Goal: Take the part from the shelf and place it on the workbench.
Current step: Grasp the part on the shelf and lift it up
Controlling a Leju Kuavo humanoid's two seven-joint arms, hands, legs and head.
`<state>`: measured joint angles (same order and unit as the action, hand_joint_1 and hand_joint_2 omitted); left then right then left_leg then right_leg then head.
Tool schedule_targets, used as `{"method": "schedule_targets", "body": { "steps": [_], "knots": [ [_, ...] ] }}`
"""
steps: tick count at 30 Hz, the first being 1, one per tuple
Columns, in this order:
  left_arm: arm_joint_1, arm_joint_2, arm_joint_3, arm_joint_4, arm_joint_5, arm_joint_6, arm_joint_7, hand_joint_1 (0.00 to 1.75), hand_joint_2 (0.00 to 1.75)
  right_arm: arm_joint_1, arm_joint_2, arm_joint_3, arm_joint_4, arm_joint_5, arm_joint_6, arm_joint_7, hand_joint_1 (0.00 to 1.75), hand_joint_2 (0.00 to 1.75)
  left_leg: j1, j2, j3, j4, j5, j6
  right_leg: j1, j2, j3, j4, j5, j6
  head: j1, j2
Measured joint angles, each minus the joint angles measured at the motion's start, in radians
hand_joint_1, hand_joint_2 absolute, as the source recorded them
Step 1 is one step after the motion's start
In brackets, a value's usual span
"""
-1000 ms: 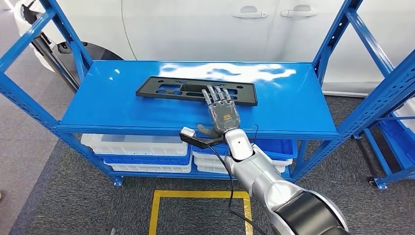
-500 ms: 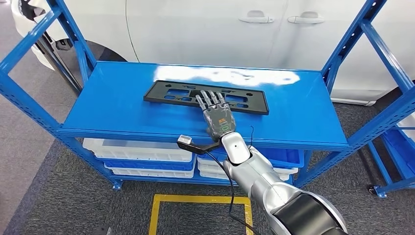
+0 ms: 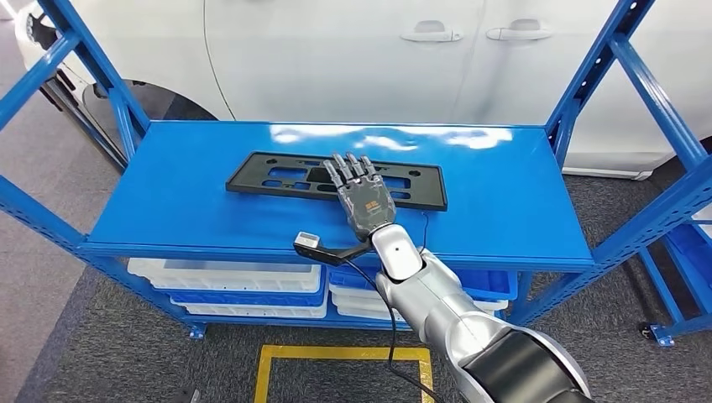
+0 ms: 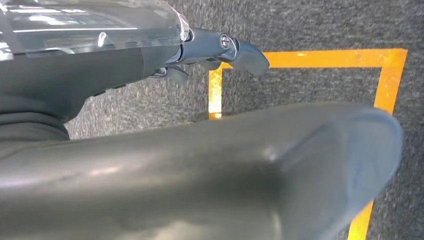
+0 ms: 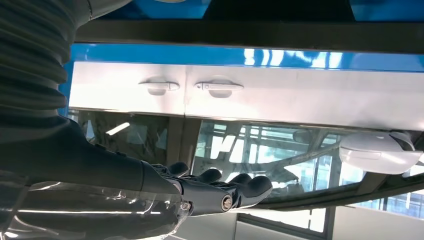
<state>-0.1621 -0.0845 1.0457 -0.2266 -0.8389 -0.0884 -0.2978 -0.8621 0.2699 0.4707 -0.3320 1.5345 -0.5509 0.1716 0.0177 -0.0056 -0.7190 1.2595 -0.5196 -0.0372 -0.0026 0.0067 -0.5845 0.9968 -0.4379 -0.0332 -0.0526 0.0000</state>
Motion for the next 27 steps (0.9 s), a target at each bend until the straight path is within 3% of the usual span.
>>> {"method": "schedule_targets", "body": {
  "steps": [2,3,5,8,9,10,12,13,14,15,16,18,19,20,24,25,27],
  "knots": [
    [0.0,0.001,-0.001,0.0,0.0,0.001,0.0,0.0,0.0,0.0,0.007,0.001,0.0,0.003,0.0,-0.01,0.0,1.75,0.001,0.001,0.047,-0.124,0.085,0.002,0.0,0.001,0.02,0.002,-0.017,0.005,0.0,0.0],
    [-0.001,0.002,-0.001,0.0,0.0,0.001,0.0,0.0,0.0,-0.001,0.011,0.003,0.0,0.005,0.0,-0.015,0.0,1.75,0.0,0.001,0.074,-0.184,0.112,0.005,0.001,0.002,0.026,0.005,-0.024,0.009,0.0,0.0],
    [-0.002,0.002,-0.002,0.0,0.0,0.001,0.001,0.0,0.0,-0.002,0.019,0.007,-0.001,0.008,0.0,-0.024,0.0,1.75,-0.005,0.001,0.099,-0.241,0.118,0.017,0.004,0.002,0.028,0.007,-0.032,0.018,0.0,0.0],
    [-0.001,0.001,-0.003,0.0,0.001,0.001,0.001,0.0,0.0,-0.002,0.032,0.017,-0.004,0.01,0.002,-0.033,0.0,1.75,-0.002,0.0,0.108,-0.252,0.107,0.035,0.007,0.001,0.028,0.011,-0.043,0.035,0.0,0.0],
    [-0.001,0.0,-0.004,0.0,0.001,0.001,0.001,0.0,0.0,-0.003,0.035,0.023,-0.005,0.011,0.004,-0.035,0.0,1.75,0.0,0.0,0.113,-0.255,0.104,0.041,0.007,0.001,0.019,0.035,-0.057,0.04,0.0,0.0],
    [-0.002,0.0,-0.004,0.0,0.002,0.001,0.001,0.0,0.0,-0.005,0.038,0.029,-0.007,0.011,0.005,-0.037,0.0,1.75,0.003,0.0,0.119,-0.258,0.102,0.046,0.006,0.0,-0.002,0.08,-0.078,0.044,0.0,0.0],
    [-0.004,0.0,-0.005,0.0,0.002,0.001,0.0,0.0,0.0,-0.002,0.04,0.04,-0.007,0.011,0.008,-0.039,0.0,1.75,0.002,0.0,0.126,-0.258,0.094,0.054,0.002,-0.001,-0.086,0.225,-0.129,0.048,0.0,0.0],
    [-0.003,0.0,-0.005,0.0,0.002,0.001,0.0,0.0,0.0,0.001,0.04,0.043,-0.007,0.011,0.01,-0.039,0.0,1.75,0.001,0.0,0.128,-0.257,0.09,0.056,0.0,-0.001,-0.13,0.29,-0.144,0.05,0.0,0.0],
    [-0.002,0.0,-0.005,0.0,0.002,0.001,0.0,0.0,0.0,0.005,0.04,0.047,-0.006,0.011,0.012,-0.039,0.0,1.75,0.001,-0.001,0.133,-0.256,0.086,0.056,-0.001,-0.001,-0.161,0.326,-0.141,0.05,0.0,0.0],
    [-0.001,0.0,-0.005,0.0,0.002,0.0,0.0,0.0,0.0,0.007,0.041,0.051,-0.006,0.011,0.017,-0.04,0.0,1.75,0.001,-0.002,0.139,-0.255,0.08,0.055,-0.002,-0.001,-0.171,0.32,-0.116,0.049,0.0,0.0],
    [0.0,0.0,-0.005,0.0,0.002,0.0,0.0,0.0,0.0,0.008,0.041,0.057,-0.006,0.011,0.025,-0.041,0.0,1.75,0.0,-0.003,0.147,-0.255,0.074,0.054,-0.002,-0.001,-0.158,0.271,-0.072,0.046,0.0,0.0],
    [-0.001,-0.001,-0.005,0.0,0.002,-0.002,0.0,0.0,0.0,0.007,0.041,0.07,-0.006,0.011,0.042,-0.044,0.0,1.75,-0.002,-0.005,0.165,-0.254,0.059,0.048,0.002,-0.001,-0.098,0.12,0.017,0.035,0.0,0.0],
    [-0.002,-0.002,-0.006,0.001,0.002,-0.002,0.0,0.0,0.0,0.007,0.042,0.077,-0.006,0.011,0.05,-0.045,0.0,1.75,-0.003,-0.005,0.171,-0.253,0.053,0.044,0.004,-0.001,-0.073,0.062,0.039,0.03,0.0,0.0],
    [-0.004,-0.002,-0.006,0.001,0.003,-0.002,0.0,0.0,0.0,0.007,0.043,0.083,-0.006,0.011,0.057,-0.046,0.0,1.75,-0.004,-0.005,0.173,-0.254,0.048,0.038,0.007,-0.001,-0.06,0.03,0.044,0.026,0.0,0.0],
    [-0.007,-0.002,-0.006,0.001,0.003,-0.003,-0.001,0.0,0.0,0.008,0.046,0.12,-0.005,0.011,0.095,-0.051,0.0,1.75,-0.003,-0.001,0.177,-0.249,0.03,0.016,0.003,0.003,-0.043,0.008,0.03,0.011,0.0,0.0],
    [-0.009,-0.002,-0.006,0.001,0.003,-0.005,-0.001,0.0,0.0,0.008,0.047,0.133,-0.004,0.011,0.105,-0.054,0.0,1.75,-0.003,-0.001,0.166,-0.221,0.015,0.011,-0.001,0.002,-0.036,0.003,0.027,0.006,0.0,0.0],
    [-0.011,-0.002,-0.006,0.001,0.005,-0.007,-0.002,0.0,0.0,0.01,0.049,0.166,-0.001,0.012,0.129,-0.059,0.0,1.75,0.0,0.0,0.105,-0.105,-0.034,0.004,-0.001,0.0,-0.024,-0.001,0.02,-0.001,0.0,0.0]
  ]
}}
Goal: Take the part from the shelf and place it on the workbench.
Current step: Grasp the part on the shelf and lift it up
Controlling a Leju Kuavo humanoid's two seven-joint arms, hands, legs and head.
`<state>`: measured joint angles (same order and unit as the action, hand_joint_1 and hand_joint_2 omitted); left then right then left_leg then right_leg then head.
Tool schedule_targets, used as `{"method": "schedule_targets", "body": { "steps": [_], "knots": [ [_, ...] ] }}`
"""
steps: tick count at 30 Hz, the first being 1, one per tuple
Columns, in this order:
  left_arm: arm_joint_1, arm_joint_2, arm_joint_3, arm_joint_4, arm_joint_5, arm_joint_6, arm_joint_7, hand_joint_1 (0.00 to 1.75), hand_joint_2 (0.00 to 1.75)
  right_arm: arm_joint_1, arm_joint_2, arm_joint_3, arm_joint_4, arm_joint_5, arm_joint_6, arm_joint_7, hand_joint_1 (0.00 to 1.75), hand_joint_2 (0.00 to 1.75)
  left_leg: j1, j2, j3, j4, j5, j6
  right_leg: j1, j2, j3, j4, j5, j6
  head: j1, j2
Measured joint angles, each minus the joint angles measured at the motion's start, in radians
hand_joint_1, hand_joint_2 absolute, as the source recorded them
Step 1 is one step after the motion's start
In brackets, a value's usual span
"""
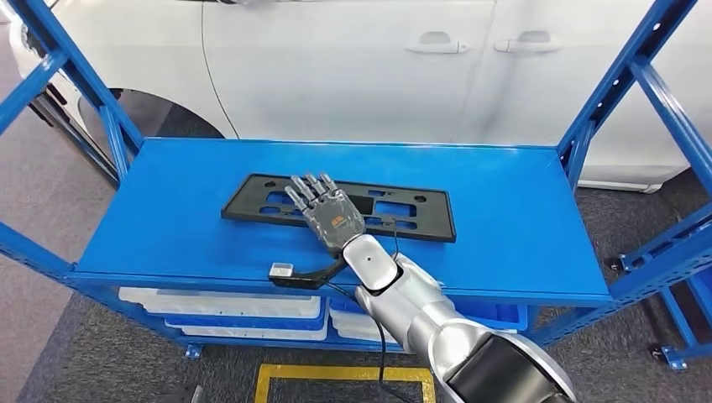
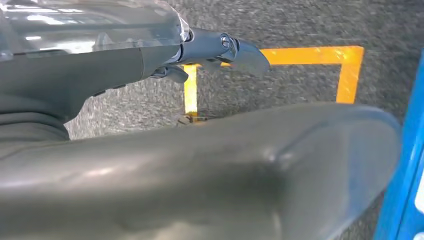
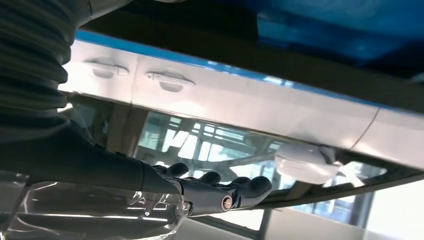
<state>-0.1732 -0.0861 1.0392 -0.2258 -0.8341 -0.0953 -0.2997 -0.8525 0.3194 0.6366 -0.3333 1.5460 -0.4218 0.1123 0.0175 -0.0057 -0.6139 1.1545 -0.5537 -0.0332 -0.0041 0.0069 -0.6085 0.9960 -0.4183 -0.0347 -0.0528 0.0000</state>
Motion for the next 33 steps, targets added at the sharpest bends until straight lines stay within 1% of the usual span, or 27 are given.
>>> {"method": "schedule_targets", "body": {
  "steps": [1,2,3,4,6,7,8,9,10,12,13,14,16,17,18,19,20,21,22,23,24,27,28,29,31,32,33],
  "knots": [
    [0.001,0.0,0.0,0.0,0.002,-0.001,0.0,0.0,0.0,0.003,0.001,0.019,0.002,0.0,0.012,-0.002,0.0,1.75,0.001,0.0,-0.043,0.07,-0.023,-0.003,0.001,0.0,0.004,0.0,-0.004,-0.002,0.0,0.0],
    [0.002,0.0,0.0,0.0,0.004,-0.001,-0.001,0.0,0.0,0.007,0.001,0.036,0.005,0.0,0.024,-0.003,0.0,1.75,0.002,0.0,-0.078,0.123,-0.033,-0.005,0.002,0.0,0.008,0.001,-0.009,-0.003,0.0,0.0],
    [0.003,0.0,0.0,0.0,0.005,-0.002,-0.001,0.0,0.0,0.01,0.001,0.053,0.008,0.0,0.037,-0.005,0.0,1.75,0.002,0.0,-0.098,0.14,-0.021,-0.006,0.002,0.001,0.014,0.001,-0.014,-0.003,0.0,0.0],
    [0.004,0.0,0.0,0.0,0.007,-0.003,-0.002,0.0,0.0,0.013,0.001,0.07,0.011,0.0,0.053,-0.005,0.0,1.75,0.002,0.0,-0.099,0.118,0.012,-0.007,0.002,0.002,0.022,0.002,-0.021,-0.001,0.0,0.0],
    [0.005,0.0,0.0,0.0,0.011,-0.006,-0.006,0.0,0.0,0.012,0.003,0.1,0.015,0.0,0.094,-0.002,0.0,1.75,0.003,0.001,-0.052,-0.014,0.107,-0.005,0.002,0.003,0.041,0.005,-0.036,0.005,0.0,0.0],
    [0.005,0.0,0.0,0.0,0.014,-0.008,-0.01,0.0,0.0,0.008,0.004,0.114,0.017,0.0,0.117,0.001,0.0,1.75,0.001,0.001,-0.025,-0.078,0.137,-0.002,0.003,0.004,0.046,0.008,-0.043,0.009,0.0,0.0],
    [0.004,0.0,0.0,0.0,0.017,-0.011,-0.015,0.0,0.0,0.003,0.007,0.125,0.018,0.0,0.139,0.007,0.0,1.75,-0.001,0.001,-0.008,-0.118,0.15,0.004,0.005,0.005,0.048,0.01,-0.047,0.013,0.0,0.0],
    [0.005,0.0,0.0,0.0,0.02,-0.013,-0.018,0.0,0.0,-0.003,0.008,0.133,0.019,-0.001,0.159,0.014,0.0,1.75,-0.003,0.001,0.0,-0.134,0.146,0.011,0.006,0.005,0.047,0.011,-0.05,0.018,0.0,0.0],
    [0.005,0.0,0.0,0.0,0.022,-0.014,-0.021,0.0,0.0,-0.008,0.01,0.139,0.019,-0.002,0.178,0.023,0.0,1.75,-0.005,0.0,0.002,-0.14,0.142,0.017,0.008,0.006,0.046,0.011,-0.051,0.022,0.0,0.0],
    [0.008,-0.001,0.0,0.0,0.026,-0.015,-0.023,0.0,0.0,-0.019,0.01,0.144,0.02,-0.009,0.213,0.046,0.0,1.75,-0.001,0.0,0.007,-0.146,0.139,0.029,0.008,0.005,0.046,0.016,-0.061,0.032,0.0,0.0],
    [0.009,-0.001,0.0,0.0,0.027,-0.015,-0.024,0.0,0.0,-0.025,0.01,0.145,0.02,-0.014,0.228,0.056,0.0,1.75,0.002,0.001,0.01,-0.149,0.138,0.034,0.008,0.004,0.038,0.038,-0.075,0.037,0.0,0.0],
    [0.009,-0.001,0.0,0.0,0.028,-0.015,-0.024,0.0,0.0,-0.03,0.008,0.145,0.022,-0.02,0.24,0.066,0.0,1.75,0.004,0.001,0.013,-0.152,0.138,0.039,0.007,0.003,0.017,0.081,-0.098,0.042,0.0,0.0],
    [0.009,-0.001,0.0,0.0,0.028,-0.015,-0.024,0.0,0.0,-0.035,0.0,0.144,0.026,-0.037,0.258,0.089,0.0,1.75,0.002,0.001,0.014,-0.152,0.136,0.046,0.004,0.002,-0.055,0.217,-0.153,0.046,0.0,0.0],
    [0.01,-0.001,0.0,0.0,0.028,-0.015,-0.024,0.0,0.0,-0.036,-0.004,0.142,0.028,-0.045,0.264,0.101,0.0,1.75,0.001,0.001,0.015,-0.151,0.135,0.047,0.003,0.002,-0.091,0.277,-0.17,0.048,0.0,0.0],
    [0.012,-0.001,0.0,0.0,0.028,-0.015,-0.023,0.0,0.0,-0.038,-0.01,0.139,0.031,-0.055,0.268,0.115,0.0,1.75,0.001,0.001,0.016,-0.15,0.133,0.048,0.002,0.002,-0.113,0.308,-0.168,0.048,0.0,0.0],
    [0.013,-0.001,0.0,0.0,0.028,-0.015,-0.023,0.0,0.0,-0.041,-0.016,0.135,0.033,-0.063,0.27,0.127,0.0,1.75,0.0,0.0,0.017,-0.149,0.132,0.049,0.001,0.002,-0.115,0.3,-0.148,0.046,0.0,0.0],
    [0.015,-0.001,0.0,0.0,0.028,-0.015,-0.022,0.0,0.0,-0.045,-0.021,0.129,0.034,-0.07,0.271,0.137,0.0,1.75,0.0,0.0,0.019,-0.148,0.13,0.048,0.001,0.002,-0.099,0.255,-0.112,0.043,0.0,0.0],
    [0.016,-0.002,0.0,0.0,0.028,-0.015,-0.022,0.0,0.0,-0.05,-0.028,0.122,0.036,-0.077,0.273,0.146,0.0,1.75,-0.001,-0.001,0.022,-0.147,0.129,0.047,0.003,0.001,-0.07,0.185,-0.071,0.037,0.0,0.0],
    [0.016,-0.002,0.0,0.0,0.028,-0.015,-0.022,0.0,0.0,-0.056,-0.034,0.114,0.038,-0.083,0.275,0.154,0.0,1.75,-0.003,-0.001,0.022,-0.145,0.126,0.044,0.005,0.001,-0.039,0.114,-0.04,0.031,0.0,0.0],
    [0.017,-0.003,0.0,0.0,0.028,-0.015,-0.022,0.0,0.0,-0.062,-0.039,0.106,0.04,-0.088,0.278,0.163,0.0,1.75,-0.006,-0.002,0.022,-0.143,0.125,0.041,0.007,-0.001,-0.016,0.06,-0.02,0.027,0.0,0.0],
    [0.017,-0.004,0.0,0.0,0.028,-0.015,-0.022,0.0,0.0,-0.067,-0.045,0.097,0.041,-0.092,0.282,0.173,0.0,1.75,-0.007,-0.002,0.022,-0.143,0.123,0.036,0.009,-0.002,-0.004,0.03,-0.014,0.025,0.0,0.0],
    [0.017,-0.003,0.0,0.0,0.026,-0.013,-0.023,0.0,0.0,-0.079,-0.063,0.073,0.044,-0.098,0.305,0.208,0.0,1.75,-0.007,-0.001,0.022,-0.142,0.119,0.021,0.007,-0.002,0.002,0.012,-0.011,0.017,0.0,0.0],
    [0.017,-0.003,-0.001,0.0,0.025,-0.012,-0.024,0.0,0.0,-0.084,-0.068,0.066,0.045,-0.099,0.316,0.219,0.0,1.75,-0.007,-0.001,0.017,-0.128,0.107,0.016,0.004,-0.002,0.006,0.006,-0.008,0.012,0.0,0.0],
    [0.016,-0.002,-0.001,0.0,0.025,-0.012,-0.024,0.0,0.0,-0.088,-0.072,0.06,0.046,-0.1,0.329,0.228,0.34,1.75,-0.006,0.0,0.003,-0.094,0.085,0.011,0.0,-0.002,0.009,0.001,-0.005,0.008,0.0,0.0],
    [0.015,-0.002,-0.001,0.0,0.024,-0.01,-0.025,0.0,0.0,-0.091,-0.078,0.051,0.05,-0.101,0.342,0.238,1.22,1.75,-0.002,0.0,-0.054,0.03,0.022,0.004,0.0,-0.003,0.011,-0.001,-0.005,0.003,0.0,0.0],
    [0.015,-0.002,-0.002,0.0,0.024,-0.01,-0.025,0.0,0.0,-0.091,-0.082,0.047,0.052,-0.101,0.346,0.239,1.65,1.75,0.0,0.0,-0.084,0.092,-0.001,0.001,0.0,-0.003,0.011,-0.001,-0.006,0.003,0.0,0.0],
    [0.015,-0.002,-0.002,0.0,0.023,-0.009,-0.025,0.0,0.0,-0.091,-0.085,0.044,0.054,-0.102,0.351,0.24,1.75,1.75,0.001,0.0,-0.104,0.129,-0.007,-0.002,0.001,-0.002,0.011,0.0,-0.006,0.003,0.0,0.0]
  ]
}}
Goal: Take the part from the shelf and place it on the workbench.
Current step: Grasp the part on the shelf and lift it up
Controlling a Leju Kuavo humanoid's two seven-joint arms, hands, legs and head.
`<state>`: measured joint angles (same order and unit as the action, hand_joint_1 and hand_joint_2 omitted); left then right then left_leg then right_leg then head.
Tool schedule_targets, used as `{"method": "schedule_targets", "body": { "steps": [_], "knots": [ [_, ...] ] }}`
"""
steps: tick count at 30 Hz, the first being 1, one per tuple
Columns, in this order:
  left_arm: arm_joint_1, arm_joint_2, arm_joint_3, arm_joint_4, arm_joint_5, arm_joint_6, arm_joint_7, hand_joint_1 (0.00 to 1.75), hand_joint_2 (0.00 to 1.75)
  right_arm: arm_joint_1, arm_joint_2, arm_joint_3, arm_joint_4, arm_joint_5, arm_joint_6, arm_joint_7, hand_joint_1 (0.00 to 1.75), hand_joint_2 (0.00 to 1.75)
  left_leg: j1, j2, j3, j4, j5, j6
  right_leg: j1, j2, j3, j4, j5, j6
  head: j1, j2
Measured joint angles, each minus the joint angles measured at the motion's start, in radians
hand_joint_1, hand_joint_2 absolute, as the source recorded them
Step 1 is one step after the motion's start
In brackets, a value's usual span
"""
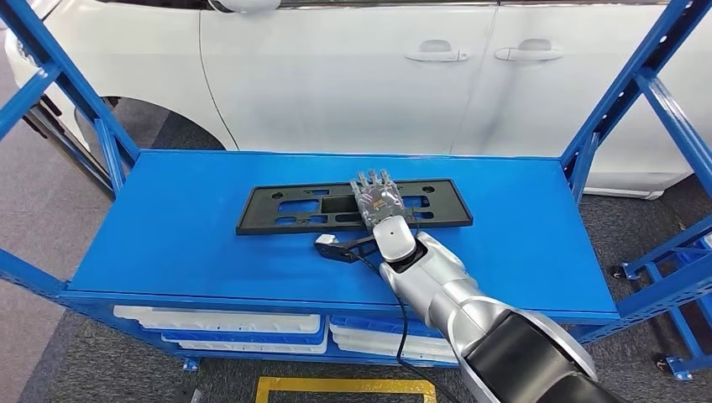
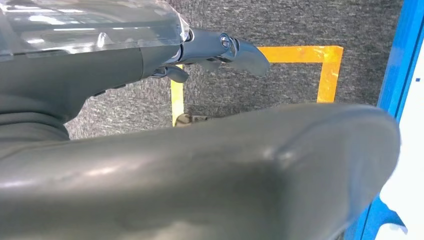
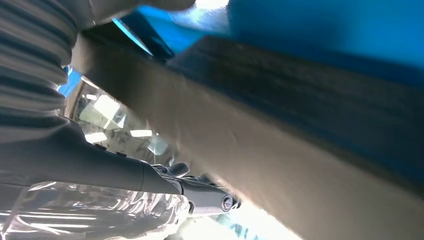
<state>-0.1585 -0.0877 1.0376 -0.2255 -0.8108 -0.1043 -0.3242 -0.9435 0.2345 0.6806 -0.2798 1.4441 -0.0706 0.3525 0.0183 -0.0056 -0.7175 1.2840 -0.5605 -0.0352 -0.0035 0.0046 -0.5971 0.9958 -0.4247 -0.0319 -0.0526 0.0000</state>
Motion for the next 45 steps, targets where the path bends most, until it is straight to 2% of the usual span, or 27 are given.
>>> {"method": "schedule_targets", "body": {
  "steps": [1,2,3,5,6,10,12,14,15,16,17,19,21,24,26,29,30,31,32,34,35,36,38,40,42,44,45],
  "knots": [
    [0.0,0.0,0.0,0.0,0.0,0.001,0.0,0.0,0.0,0.0,-0.002,-0.003,0.002,-0.002,0.008,0.0,1.75,1.75,0.001,0.0,-0.001,-0.001,0.014,-0.002,0.0,0.001,0.001,0.001,-0.001,0.001,0.0,0.0],
    [-0.001,0.0,0.0,0.0,-0.001,0.002,0.001,0.0,0.0,0.0,-0.004,-0.007,0.003,-0.004,0.019,0.001,1.75,1.75,0.002,0.0,0.017,-0.044,0.046,-0.002,-0.001,0.001,0.003,0.001,-0.003,0.003,0.0,0.0],
    [-0.002,0.001,0.0,0.0,-0.001,0.004,0.002,0.0,0.0,0.0,-0.006,-0.011,0.004,-0.007,0.032,0.001,1.75,1.75,0.003,0.001,0.048,-0.112,0.085,-0.002,-0.001,0.002,0.006,0.003,-0.005,0.006,0.0,0.0],
    [-0.006,0.001,0.0,0.0,-0.001,0.009,0.004,0.0,0.0,-0.002,-0.007,-0.02,0.005,-0.013,0.053,0.002,1.75,1.75,0.001,0.001,0.107,-0.234,0.13,0.005,0.002,0.003,0.006,0.008,-0.011,0.014,0.0,0.0],
    [-0.007,0.001,0.0,0.0,-0.001,0.011,0.006,0.0,0.0,-0.003,-0.007,-0.024,0.005,-0.015,0.059,0.002,1.75,1.75,0.0,0.001,0.12,-0.263,0.135,0.01,0.004,0.003,0.004,0.01,-0.012,0.018,0.0,0.0],
    [-0.009,0.0,0.0,0.0,0.004,0.016,0.008,0.0,0.0,-0.011,-0.007,-0.034,0.002,-0.018,0.06,-0.005,1.75,1.75,0.001,0.001,0.126,-0.278,0.136,0.036,0.004,0.004,-0.002,0.024,-0.023,0.037,0.0,0.0],
    [-0.012,-0.001,0.0,0.0,0.005,0.017,0.008,0.0,0.0,-0.012,-0.006,-0.036,0.0,-0.018,0.06,-0.008,1.75,1.75,0.003,0.002,0.128,-0.283,0.138,0.047,0.001,0.002,-0.042,0.111,-0.073,0.046,0.0,0.0],
    [-0.013,-0.001,0.0,0.0,0.006,0.018,0.008,0.0,0.0,-0.009,-0.006,-0.036,0.0,-0.018,0.061,-0.009,1.75,1.75,0.002,0.003,0.128,-0.283,0.138,0.052,-0.002,0.001,-0.111,0.253,-0.132,0.052,0.0,0.0],
    [-0.013,-0.001,0.0,0.0,0.006,0.018,0.008,0.0,0.0,-0.007,-0.006,-0.036,0.0,-0.018,0.061,-0.009,1.75,1.75,0.001,0.002,0.128,-0.282,0.138,0.052,-0.003,0.001,-0.135,0.301,-0.143,0.054,0.0,0.0],
    [-0.013,-0.001,0.0,0.0,0.006,0.018,0.008,0.0,0.0,-0.006,-0.006,-0.037,0.0,-0.017,0.061,-0.009,1.75,1.75,0.001,0.001,0.128,-0.281,0.137,0.052,-0.004,0.001,-0.141,0.309,-0.135,0.054,0.0,0.0],
    [-0.012,-0.001,0.0,0.0,0.006,0.018,0.008,0.0,0.0,-0.007,-0.006,-0.037,0.0,-0.017,0.061,-0.009,1.75,1.75,0.001,0.0,0.128,-0.28,0.136,0.051,-0.004,0.001,-0.127,0.276,-0.109,0.052,0.0,0.0],
    [-0.013,-0.003,0.0,0.0,0.006,0.018,0.008,0.0,0.0,-0.008,-0.006,-0.037,-0.001,-0.017,0.061,-0.009,1.75,1.75,0.0,-0.002,0.129,-0.278,0.134,0.048,-0.002,0.001,-0.061,0.135,-0.04,0.043,0.0,0.0],
    [-0.014,-0.005,0.0,0.0,0.006,0.018,0.008,0.0,0.0,-0.009,-0.005,-0.037,-0.002,-0.017,0.06,-0.009,1.75,1.75,-0.003,-0.004,0.127,-0.274,0.132,0.04,0.002,0.001,-0.016,0.034,-0.007,0.035,0.0,0.0],
    [-0.013,-0.005,0.0,0.0,0.008,0.018,0.007,0.0,0.0,-0.011,-0.002,-0.037,-0.003,-0.017,0.053,-0.012,1.75,1.75,-0.005,-0.003,0.124,-0.276,0.131,0.024,0.003,0.001,-0.011,0.014,-0.004,0.023,0.0,0.0],
    [-0.013,-0.005,0.0,0.0,0.009,0.02,0.007,0.0,0.0,-0.012,0.0,-0.037,-0.005,-0.015,0.047,-0.018,1.75,1.75,-0.003,-0.002,0.113,-0.246,0.108,0.014,-0.001,0.0,-0.006,0.006,0.001,0.012,0.0,0.0],
    [-0.011,-0.006,0.0,0.0,0.011,0.025,0.006,0.0,0.0,-0.01,0.005,-0.038,-0.005,-0.012,0.037,-0.023,1.75,1.75,0.001,-0.001,0.031,-0.068,0.02,0.004,-0.002,-0.002,-0.004,0.003,0.001,0.004,0.0,0.0],
    [-0.01,-0.006,0.0,0.0,0.011,0.027,0.006,0.0,0.0,-0.007,0.005,-0.04,-0.005,-0.012,0.032,-0.023,1.75,1.75,0.001,-0.001,0.004,-0.015,0.005,0.001,-0.001,-0.002,-0.004,0.003,0.0,0.003,0.0,0.0],
    [-0.008,-0.006,0.0,0.0,0.011,0.029,0.006,0.0,0.0,-0.005,0.005,-0.041,-0.005,-0.011,0.025,-0.022,1.75,1.75,0.002,-0.001,-0.007,0.005,0.008,0.0,0.0,-0.001,-0.003,0.004,-0.001,0.003,0.0,0.0],
    [-0.007,-0.006,0.0,0.0,0.011,0.031,0.006,0.0,0.0,-0.003,0.005,-0.043,-0.005,-0.01,0.019,-0.021,1.75,1.75,0.002,0.0,0.0,-0.014,0.031,-0.001,-0.001,-0.001,-0.002,0.005,-0.002,0.004,0.0,0.0],
    [-0.008,-0.005,0.0,0.0,0.01,0.033,0.006,0.0,0.0,-0.002,0.005,-0.045,-0.005,-0.009,0.007,-0.02,1.75,1.75,0.004,0.0,0.058,-0.142,0.1,0.001,-0.002,0.001,0.0,0.009,-0.006,0.009,0.0,0.0],
    [-0.01,-0.005,0.0,0.0,0.009,0.034,0.006,0.0,0.0,-0.003,0.005,-0.047,-0.005,-0.008,0.0,-0.02,1.75,1.75,0.003,0.0,0.089,-0.207,0.123,0.004,0.0,0.002,-0.002,0.013,-0.009,0.013,0.0,0.0],
    [-0.012,-0.005,0.0,0.0,0.008,0.034,0.005,0.0,0.0,-0.003,0.004,-0.05,-0.005,-0.008,-0.007,-0.02,1.75,1.75,0.001,0.0,0.108,-0.248,0.133,0.009,0.001,0.003,-0.004,0.016,-0.01,0.018,0.0,0.0],
    [-0.014,-0.005,-0.001,0.0,0.007,0.033,0.0,0.0,0.0,-0.003,0.003,-0.056,-0.006,-0.01,-0.021,-0.024,1.75,1.75,-0.003,-0.001,0.115,-0.267,0.132,0.021,0.005,0.003,-0.008,0.018,-0.01,0.027,0.0,0.0],
    [-0.015,-0.007,-0.003,0.0,0.007,0.023,-0.023,0.0,0.87,-0.002,0.002,-0.066,-0.006,-0.019,-0.039,-0.033,1.75,1.75,0.0,-0.001,0.113,-0.268,0.135,0.032,0.004,0.003,-0.012,0.023,-0.016,0.036,0.0,0.0],
    [-0.017,-0.009,-0.007,0.0,0.01,0.01,-0.061,0.0,1.75,-0.003,0.001,-0.081,-0.011,-0.042,-0.07,-0.052,1.75,1.75,0.003,-0.001,0.114,-0.273,0.138,0.043,0.002,0.002,-0.04,0.084,-0.054,0.045,0.0,0.0],
    [-0.02,-0.009,-0.011,0.0,0.014,0.005,-0.091,0.0,1.75,0.001,-0.002,-0.112,-0.022,-0.104,-0.13,-0.114,1.75,1.75,0.002,-0.001,0.114,-0.272,0.137,0.05,-0.001,0.001,-0.104,0.217,-0.115,0.049,0.0,0.0],
    [-0.02,-0.009,-0.013,0.0,0.016,0.004,-0.098,0.0,1.75,0.004,-0.003,-0.136,-0.034,-0.161,-0.165,-0.175,1.75,1.75,0.001,0.0,0.114,-0.272,0.137,0.051,-0.001,0.001,-0.135,0.278,-0.135,0.051,0.0,0.0]
  ]
}}
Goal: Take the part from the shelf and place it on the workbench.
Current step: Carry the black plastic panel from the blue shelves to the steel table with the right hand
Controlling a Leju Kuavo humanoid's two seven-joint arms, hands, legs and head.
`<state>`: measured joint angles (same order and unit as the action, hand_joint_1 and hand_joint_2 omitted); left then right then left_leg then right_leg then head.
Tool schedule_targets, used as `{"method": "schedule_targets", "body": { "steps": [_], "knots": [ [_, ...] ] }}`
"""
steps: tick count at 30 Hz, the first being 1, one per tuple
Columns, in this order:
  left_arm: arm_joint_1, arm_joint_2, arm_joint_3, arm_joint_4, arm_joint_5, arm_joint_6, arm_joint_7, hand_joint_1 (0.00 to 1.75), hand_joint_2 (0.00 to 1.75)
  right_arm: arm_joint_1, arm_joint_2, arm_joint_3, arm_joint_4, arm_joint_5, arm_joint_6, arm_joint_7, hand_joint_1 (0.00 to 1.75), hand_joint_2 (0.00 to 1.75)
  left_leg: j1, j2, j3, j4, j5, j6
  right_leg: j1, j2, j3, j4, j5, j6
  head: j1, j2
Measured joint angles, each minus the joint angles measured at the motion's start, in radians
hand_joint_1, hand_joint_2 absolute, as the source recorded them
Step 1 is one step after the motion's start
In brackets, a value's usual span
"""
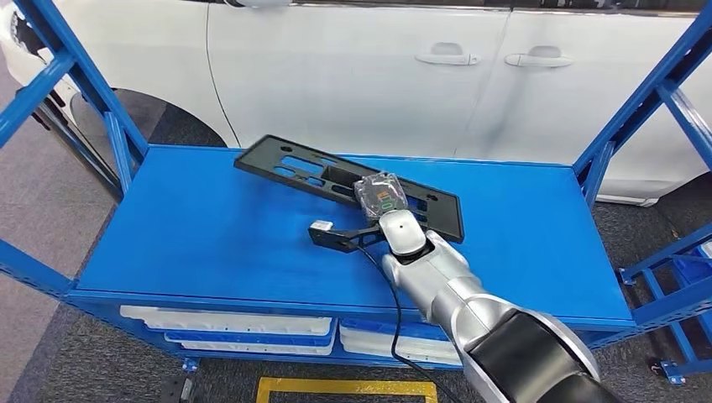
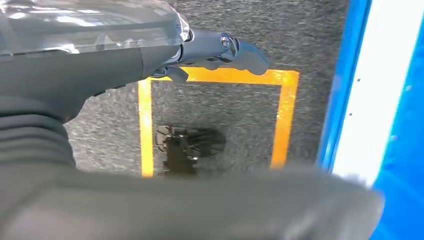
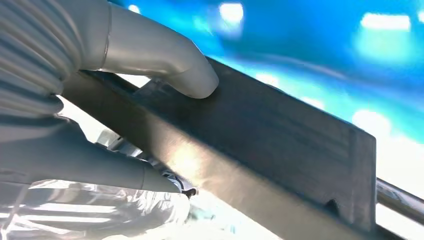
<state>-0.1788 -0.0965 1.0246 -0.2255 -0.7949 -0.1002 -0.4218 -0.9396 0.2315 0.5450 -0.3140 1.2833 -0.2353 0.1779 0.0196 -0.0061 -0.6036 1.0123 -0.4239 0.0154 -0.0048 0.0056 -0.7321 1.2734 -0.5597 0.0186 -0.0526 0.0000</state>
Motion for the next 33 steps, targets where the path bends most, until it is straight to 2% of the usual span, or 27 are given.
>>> {"method": "schedule_targets", "body": {
  "steps": [1,2,3,4,6,7,10,12,15,16,17,18,20,22,26,28,30,31,32,33],
  "knots": [
    [0.0,0.0,-0.001,0.0,0.001,0.0,-0.001,0.0,1.75,0.005,-0.001,-0.031,-0.021,-0.076,-0.028,-0.082,1.75,1.75,0.0,0.0,0.0,0.001,-0.001,0.0,0.0,0.0,-0.018,0.032,-0.002,0.0,0.0,0.0],
    [0.0,0.0,-0.003,0.0,0.002,-0.001,0.0,0.0,1.75,0.012,-0.001,-0.068,-0.053,-0.171,-0.04,-0.181,1.75,1.75,0.0,0.0,0.001,0.003,-0.003,0.0,-0.001,0.0,-0.018,0.025,0.015,-0.001,0.0,0.0],
    [0.001,0.0,-0.004,0.0,0.005,-0.003,0.002,0.0,1.75,0.024,-0.001,-0.105,-0.103,-0.282,-0.028,-0.283,1.75,1.75,0.0,-0.001,0.001,0.004,-0.005,-0.001,-0.001,0.0,0.002,-0.023,0.049,-0.004,0.0,0.0],
    [0.001,0.0,-0.004,0.0,0.008,-0.008,0.003,0.0,1.75,0.043,-0.002,-0.14,-0.165,-0.396,0.001,-0.373,1.75,1.75,0.0,-0.002,0.002,0.006,-0.007,-0.003,-0.001,0.0,0.035,-0.096,0.087,-0.009,0.0,0.0],
    [0.003,0.0,-0.005,0.0,0.021,-0.024,-0.004,0.0,1.75,0.106,-0.006,-0.2,-0.363,-0.673,0.115,-0.512,1.75,1.75,-0.004,-0.005,0.002,0.009,-0.01,-0.009,0.004,-0.001,0.091,-0.217,0.13,-0.017,0.0,0.0],
    [0.006,0.0,-0.005,0.0,0.029,-0.032,-0.01,0.0,1.75,0.147,-0.011,-0.222,-0.481,-0.814,0.177,-0.558,1.75,1.75,-0.005,-0.008,0.001,0.009,-0.011,-0.013,0.007,-0.002,0.103,-0.245,0.133,-0.02,0.0,0.0],
    [0.024,0.002,-0.001,0.0,0.06,-0.049,-0.026,0.0,1.75,0.29,-0.032,-0.274,-0.861,-1.205,0.341,-0.659,1.75,1.75,-0.003,-0.014,0.003,0.007,-0.016,-0.027,0.007,-0.007,0.112,-0.259,0.129,-0.029,0.0,0.0],
    [0.035,0.004,0.006,0.0,0.075,-0.057,-0.034,0.0,1.75,0.376,-0.047,-0.289,-1.061,-1.358,0.417,-0.694,1.75,1.75,-0.003,-0.008,-0.011,0.051,-0.052,-0.035,0.0,-0.011,0.122,-0.27,0.13,-0.039,0.0,0.0],
    [0.04,0.006,0.015,0.0,0.083,-0.062,-0.036,0.0,1.75,0.476,-0.065,-0.293,-1.248,-1.414,0.475,-0.721,1.75,1.75,0.0,-0.002,-0.09,0.235,-0.142,-0.043,-0.001,-0.007,0.127,-0.273,0.128,-0.047,0.0,0.0],
    [0.04,0.007,0.016,0.0,0.084,-0.062,-0.036,0.0,1.75,0.502,-0.071,-0.293,-1.289,-1.415,0.484,-0.732,1.75,1.75,0.001,-0.002,-0.109,0.276,-0.151,-0.045,-0.001,-0.005,0.128,-0.272,0.128,-0.048,0.0,0.0],
    [0.04,0.008,0.018,0.0,0.085,-0.062,-0.035,0.0,1.75,0.524,-0.078,-0.293,-1.324,-1.418,0.497,-0.75,1.75,1.75,0.001,-0.002,-0.112,0.281,-0.141,-0.046,-0.001,-0.003,0.13,-0.272,0.127,-0.047,0.0,0.0],
    [0.04,0.009,0.019,0.0,0.086,-0.063,-0.033,0.0,1.75,0.546,-0.085,-0.291,-1.357,-1.422,0.516,-0.775,1.75,1.75,0.001,-0.001,-0.096,0.246,-0.114,-0.047,-0.001,-0.002,0.132,-0.271,0.125,-0.045,0.0,0.0],
    [0.04,0.014,0.023,0.0,0.09,-0.063,-0.026,0.0,1.75,0.59,-0.102,-0.28,-1.424,-1.43,0.574,-0.823,1.75,1.75,0.001,-0.001,-0.029,0.109,-0.049,-0.044,0.001,-0.001,0.137,-0.267,0.12,-0.039,0.0,0.0],
    [0.044,0.019,0.025,0.0,0.094,-0.063,-0.026,0.0,1.75,0.63,-0.115,-0.255,-1.483,-1.435,0.628,-0.841,1.75,1.75,-0.003,-0.002,0.019,0.015,-0.025,-0.035,0.004,0.0,0.137,-0.263,0.116,-0.031,0.0,0.0],
    [0.061,0.026,0.032,0.0,0.097,-0.064,-0.038,0.0,1.75,0.689,-0.135,-0.193,-1.559,-1.419,0.673,-0.843,1.75,1.75,-0.005,-0.002,0.029,-0.005,-0.024,-0.011,0.001,0.001,0.136,-0.258,0.11,-0.011,0.0,0.0],
    [0.065,0.028,0.033,0.0,0.093,-0.058,-0.035,0.0,1.75,0.7,-0.145,-0.172,-1.587,-1.405,0.68,-0.843,1.75,1.75,-0.001,0.0,0.032,-0.012,-0.017,0.0,-0.001,0.0,0.108,-0.188,0.061,-0.002,0.0,0.0],
    [0.07,0.031,0.035,0.0,0.087,-0.048,-0.026,0.0,1.75,0.71,-0.155,-0.156,-1.604,-1.384,0.676,-0.843,1.75,1.75,-0.002,0.001,0.029,-0.011,-0.013,0.005,-0.002,0.0,0.051,-0.053,-0.012,0.004,0.0,0.0],
    [0.073,0.032,0.036,0.0,0.083,-0.044,-0.021,0.0,1.75,0.715,-0.16,-0.147,-1.607,-1.372,0.667,-0.843,1.75,1.75,-0.002,0.001,0.027,-0.009,-0.013,0.005,-0.003,-0.001,0.03,-0.001,-0.031,0.005,0.0,0.0],
    [0.076,0.033,0.037,0.0,0.079,-0.042,-0.015,0.0,1.75,0.718,-0.166,-0.139,-1.608,-1.359,0.653,-0.843,1.75,1.75,-0.002,0.001,0.024,-0.006,-0.012,0.005,-0.003,-0.001,0.024,0.019,-0.032,0.006,0.0,0.0],
    [0.078,0.034,0.037,0.0,0.075,-0.041,-0.009,0.0,1.75,0.718,-0.172,-0.13,-1.608,-1.349,0.636,-0.843,1.75,1.75,-0.002,0.001,0.021,-0.002,-0.012,0.005,-0.004,-0.001,0.039,-0.004,-0.013,0.005,0.0,0.0]
  ]
}}
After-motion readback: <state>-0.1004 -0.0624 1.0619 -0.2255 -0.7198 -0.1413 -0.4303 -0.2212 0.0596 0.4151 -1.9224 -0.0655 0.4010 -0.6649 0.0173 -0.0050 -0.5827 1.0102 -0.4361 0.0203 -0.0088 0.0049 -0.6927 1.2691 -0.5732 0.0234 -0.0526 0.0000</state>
